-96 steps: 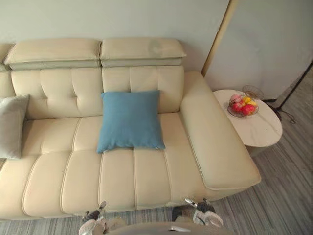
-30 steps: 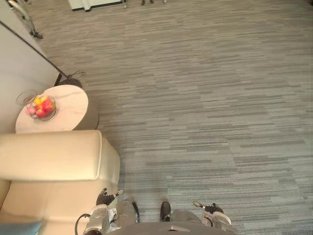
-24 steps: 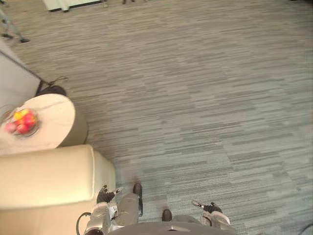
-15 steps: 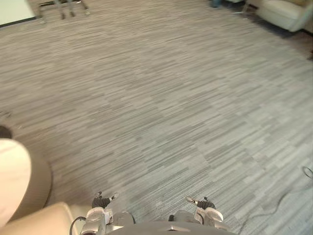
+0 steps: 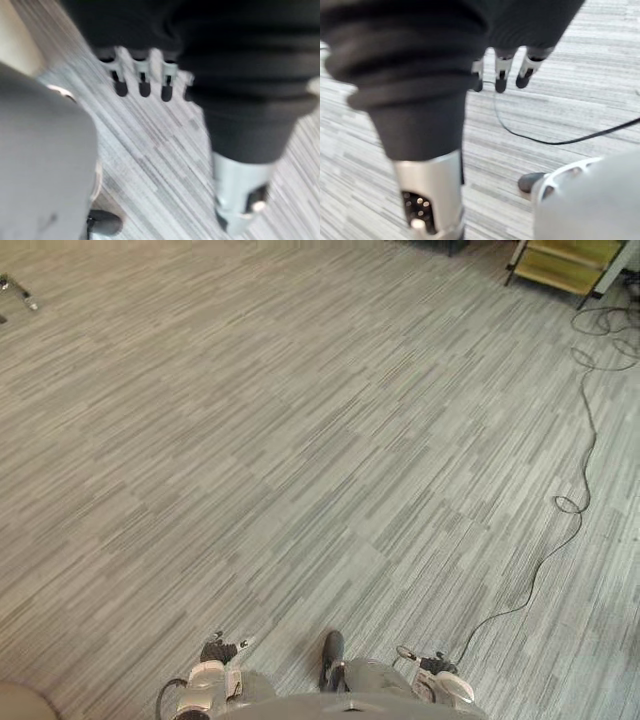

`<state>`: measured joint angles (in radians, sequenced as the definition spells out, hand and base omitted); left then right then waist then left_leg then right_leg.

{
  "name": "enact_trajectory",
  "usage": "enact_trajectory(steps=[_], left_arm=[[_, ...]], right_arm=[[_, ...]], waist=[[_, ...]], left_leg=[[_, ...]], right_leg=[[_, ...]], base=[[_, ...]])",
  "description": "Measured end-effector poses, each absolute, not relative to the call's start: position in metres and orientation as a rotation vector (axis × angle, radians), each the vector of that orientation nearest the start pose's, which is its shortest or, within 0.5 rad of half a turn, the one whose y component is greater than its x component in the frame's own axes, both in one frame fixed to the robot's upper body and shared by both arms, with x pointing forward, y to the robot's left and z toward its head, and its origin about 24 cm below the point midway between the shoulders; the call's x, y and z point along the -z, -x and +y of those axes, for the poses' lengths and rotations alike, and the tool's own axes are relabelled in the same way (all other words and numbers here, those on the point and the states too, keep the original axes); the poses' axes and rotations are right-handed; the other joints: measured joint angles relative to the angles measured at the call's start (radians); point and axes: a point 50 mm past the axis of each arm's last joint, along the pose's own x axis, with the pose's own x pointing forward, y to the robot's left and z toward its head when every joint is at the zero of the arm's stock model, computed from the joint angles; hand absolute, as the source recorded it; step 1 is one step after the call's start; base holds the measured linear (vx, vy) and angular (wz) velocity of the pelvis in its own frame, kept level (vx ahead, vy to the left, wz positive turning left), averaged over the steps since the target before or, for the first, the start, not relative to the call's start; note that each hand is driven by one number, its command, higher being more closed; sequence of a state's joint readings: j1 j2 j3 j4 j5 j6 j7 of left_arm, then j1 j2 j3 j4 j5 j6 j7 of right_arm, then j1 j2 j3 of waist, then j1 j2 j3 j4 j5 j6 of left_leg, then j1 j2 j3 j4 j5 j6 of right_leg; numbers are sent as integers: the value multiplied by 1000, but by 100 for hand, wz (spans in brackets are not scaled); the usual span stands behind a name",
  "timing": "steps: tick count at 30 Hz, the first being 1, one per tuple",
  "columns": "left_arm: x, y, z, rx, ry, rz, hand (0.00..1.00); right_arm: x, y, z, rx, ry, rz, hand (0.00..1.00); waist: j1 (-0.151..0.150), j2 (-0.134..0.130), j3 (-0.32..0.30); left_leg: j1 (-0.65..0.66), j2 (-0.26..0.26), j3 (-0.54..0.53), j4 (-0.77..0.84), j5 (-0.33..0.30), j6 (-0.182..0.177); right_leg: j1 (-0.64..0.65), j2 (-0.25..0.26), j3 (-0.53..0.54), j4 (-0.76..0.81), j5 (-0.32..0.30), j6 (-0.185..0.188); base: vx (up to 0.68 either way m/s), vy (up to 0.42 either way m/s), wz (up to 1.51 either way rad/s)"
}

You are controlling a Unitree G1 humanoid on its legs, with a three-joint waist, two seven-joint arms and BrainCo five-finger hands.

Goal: Pick up cushions and gather them together orderly.

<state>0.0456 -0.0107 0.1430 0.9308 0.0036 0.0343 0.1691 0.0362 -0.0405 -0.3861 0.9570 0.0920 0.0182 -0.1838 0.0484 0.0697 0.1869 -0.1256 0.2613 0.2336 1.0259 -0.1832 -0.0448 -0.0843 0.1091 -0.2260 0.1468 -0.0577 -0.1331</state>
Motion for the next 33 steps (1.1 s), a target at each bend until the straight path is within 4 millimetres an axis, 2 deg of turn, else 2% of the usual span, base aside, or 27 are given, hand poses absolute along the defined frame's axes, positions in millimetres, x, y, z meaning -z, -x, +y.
enact_trajectory(steps=[3,6,7,9,10,11,13,14,15,16,17,19,20,21,22,23,24,25,26,28,30,31,32,33], left_arm=[[147,-132,175,-290,-7,986,0],[143,-137,174,-297,6,955,0],[143,-137,174,-298,7,953,0],[144,-136,172,-300,15,953,0],[143,-137,170,-301,24,951,0],[143,-137,169,-300,29,949,0],[143,-138,170,-303,28,946,0],[144,-136,174,-307,15,952,0],[143,-136,175,-309,16,951,0],[143,-136,179,-313,4,949,0],[143,-135,180,-319,3,952,0],[144,-134,182,-328,4,957,0],[144,-132,182,-327,-1,964,0],[145,-131,183,-319,-15,971,0],[146,-128,183,-308,-29,985,0],[147,-127,183,-304,-32,991,0],[148,-124,182,-296,-40,1008,0],[149,-124,182,-293,-44,1013,0],[151,-122,184,-291,-51,1029,0],[152,-119,184,-290,-53,1043,0],[152,-119,183,-281,-61,1043,0],[153,-118,183,-263,-78,1054,0],[154,-117,181,-257,-79,1060,0],[154,-118,180,-254,-78,1062,0]], right_arm=[[149,-112,-226,613,-157,1012,0],[150,-110,-225,627,-171,1014,0],[150,-110,-225,634,-175,1015,0],[149,-109,-228,652,-177,1013,0],[149,-109,-228,654,-176,1013,0],[149,-109,-228,653,-175,1012,0],[149,-110,-228,653,-176,1010,0],[151,-107,-223,648,-186,1021,0],[151,-108,-220,643,-193,1020,0],[152,-110,-215,635,-206,1020,0],[152,-109,-213,634,-214,1023,0],[154,-107,-208,631,-229,1030,0],[153,-108,-208,624,-233,1023,0],[152,-110,-209,622,-232,1012,0],[151,-112,-209,619,-228,1001,0],[150,-113,-209,618,-226,996,0],[149,-114,-211,619,-220,992,0],[149,-114,-212,620,-218,991,0],[149,-114,-215,625,-212,991,0],[149,-112,-218,632,-206,997,0],[150,-111,-219,633,-205,1006,0],[150,-113,-221,637,-208,1005,0],[150,-114,-222,639,-207,1004,0],[149,-114,-222,640,-207,1002,0]], waist=[[16,-5,6],[35,-5,10],[35,-8,10],[43,-3,9],[54,4,5],[61,8,2],[71,1,-1],[74,-21,-32],[74,-38,-36],[73,-64,-45],[70,-78,-53],[83,-89,-58],[85,-90,-57],[76,-89,-57],[58,-89,-58],[52,-88,-56],[42,-81,-51],[41,-81,-50],[34,-69,-41],[18,-60,-39],[0,-55,-37],[-10,-54,-37],[-14,-53,-37],[-22,-52,-35]], left_leg=[[-97,-49,-21,-81,-53,-1],[-167,-97,-16,-378,-57,7],[-172,-120,-25,-486,-39,-2],[-174,-174,-74,-782,56,-27],[-187,-181,-91,-859,95,-35],[-187,-181,-97,-880,109,-37],[-183,-189,-99,-872,198,-6],[-175,-227,-98,-856,262,54],[-176,-241,-88,-836,252,65],[-177,-263,-58,-797,195,84],[-169,-275,-36,-762,149,91],[-126,-289,11,-715,78,113],[-78,-294,38,-696,38,122],[-40,-299,40,-690,12,127],[6,-303,37,-697,-10,128],[31,-303,36,-705,-20,127],[113,-304,36,-755,-38,123],[136,-304,36,-773,-38,123],[212,-297,39,-823,-38,121],[278,-272,41,-863,-38,121],[303,-245,38,-885,-38,120],[320,-226,35,-908,-37,117],[326,-220,31,-911,-42,110],[339,-211,15,-912,-52,92]], right_leg=[[54,-1,60,-33,-12,14],[112,-20,116,-72,-25,40],[124,-29,127,-83,-31,49],[163,-47,161,-111,-51,73],[177,-50,177,-116,-69,89],[182,-51,187,-115,-81,96],[206,-65,222,-96,-127,118],[205,-105,258,-45,-180,135],[200,-122,271,-23,-191,144],[182,-157,293,37,-214,163],[160,-180,309,114,-230,191],[95,-200,336,344,-251,282],[25,-211,350,553,-216,372],[-19,-215,349,702,-168,431],[-59,-217,323,824,-142,427],[-76,-226,296,866,-140,419],[-121,-277,176,917,-163,338],[-126,-288,149,912,-177,311],[-131,-305,74,861,-211,264],[-150,-298,-7,740,-242,217],[-192,-271,-53,576,-233,199],[-232,-237,-65,371,-168,180],[-240,-227,-65,312,-137,169],[-244,-204,-56,187,-62,162]], base=[[169,25,-62],[248,88,-65],[247,105,-34],[387,178,-32],[401,200,-37],[348,184,-47],[430,220,-49],[600,286,-48],[608,277,-53],[457,209,-37],[440,205,-45],[505,220,-51],[473,190,-48],[444,172,-33],[353,121,-7],[423,122,-6],[333,75,-12],[408,64,-19],[326,26,-11],[315,-12,-6],[366,-67,5],[375,-97,7],[390,-115,15],[463,-201,36]])
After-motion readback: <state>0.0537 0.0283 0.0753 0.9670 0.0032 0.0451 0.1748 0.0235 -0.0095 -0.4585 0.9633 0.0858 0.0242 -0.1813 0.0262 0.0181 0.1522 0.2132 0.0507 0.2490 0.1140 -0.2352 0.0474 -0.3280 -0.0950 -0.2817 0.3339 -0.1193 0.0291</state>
